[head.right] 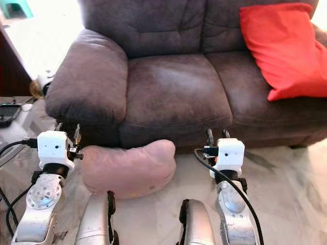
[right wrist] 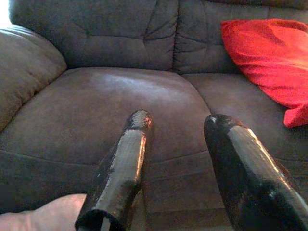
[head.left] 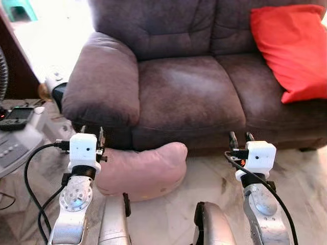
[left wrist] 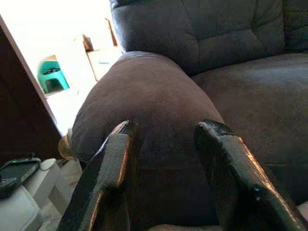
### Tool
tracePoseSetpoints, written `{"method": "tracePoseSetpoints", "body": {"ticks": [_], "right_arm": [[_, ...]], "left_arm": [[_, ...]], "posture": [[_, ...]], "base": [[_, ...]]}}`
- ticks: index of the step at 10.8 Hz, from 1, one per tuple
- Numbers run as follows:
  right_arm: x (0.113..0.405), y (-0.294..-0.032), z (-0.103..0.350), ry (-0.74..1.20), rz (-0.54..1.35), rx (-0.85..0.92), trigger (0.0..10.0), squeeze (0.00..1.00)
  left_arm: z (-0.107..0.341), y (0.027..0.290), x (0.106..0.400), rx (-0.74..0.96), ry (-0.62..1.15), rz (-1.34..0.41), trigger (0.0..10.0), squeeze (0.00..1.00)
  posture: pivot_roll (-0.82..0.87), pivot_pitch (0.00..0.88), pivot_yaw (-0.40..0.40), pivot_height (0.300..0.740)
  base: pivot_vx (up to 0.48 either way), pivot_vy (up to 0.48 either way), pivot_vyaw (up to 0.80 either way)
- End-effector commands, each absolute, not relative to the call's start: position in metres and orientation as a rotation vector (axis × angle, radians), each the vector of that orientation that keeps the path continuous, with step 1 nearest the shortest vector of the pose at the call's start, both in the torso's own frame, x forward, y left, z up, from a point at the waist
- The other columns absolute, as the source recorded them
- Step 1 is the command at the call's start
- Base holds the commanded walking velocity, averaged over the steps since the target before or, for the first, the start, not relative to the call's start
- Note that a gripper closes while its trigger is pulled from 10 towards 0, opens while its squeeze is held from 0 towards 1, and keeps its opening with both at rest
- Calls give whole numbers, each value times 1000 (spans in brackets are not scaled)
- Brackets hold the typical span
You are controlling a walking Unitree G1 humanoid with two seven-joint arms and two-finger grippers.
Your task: Move the pillow to the sofa from floor
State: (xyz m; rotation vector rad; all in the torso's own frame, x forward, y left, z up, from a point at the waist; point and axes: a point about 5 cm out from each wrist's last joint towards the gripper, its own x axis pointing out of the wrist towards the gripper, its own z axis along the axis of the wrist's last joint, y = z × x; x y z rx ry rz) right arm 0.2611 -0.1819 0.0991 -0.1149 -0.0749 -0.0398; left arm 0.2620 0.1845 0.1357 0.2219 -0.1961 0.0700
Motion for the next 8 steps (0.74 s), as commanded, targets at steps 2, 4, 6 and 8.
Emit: {"method": "tracePoseSetpoints", "body": {"ticks": [2, 4, 6, 8], "right_arm": [[261, -179, 101, -81, -25, -124, 10000, 0], [262, -181, 101, -82, -33, -101, 10000, 0], [262, -177, 102, -91, -2, -126, 10000, 0], [262, -177, 101, -86, -22, -95, 10000, 0]], "left_arm": [[136, 184, 263, 232, -180, 62, 10000, 0], [135, 184, 264, 228, -174, 62, 10000, 0], [135, 185, 264, 228, -171, 65, 10000, 0], [134, 185, 264, 229, -169, 65, 10000, 0]], "posture": [[56, 85, -21, 540], [56, 85, -22, 540], [58, 85, -23, 540], [58, 84, -22, 540]], "base": [[0, 0, 781], [302, 0, 0], [292, 0, 0], [281, 0, 400]]}}
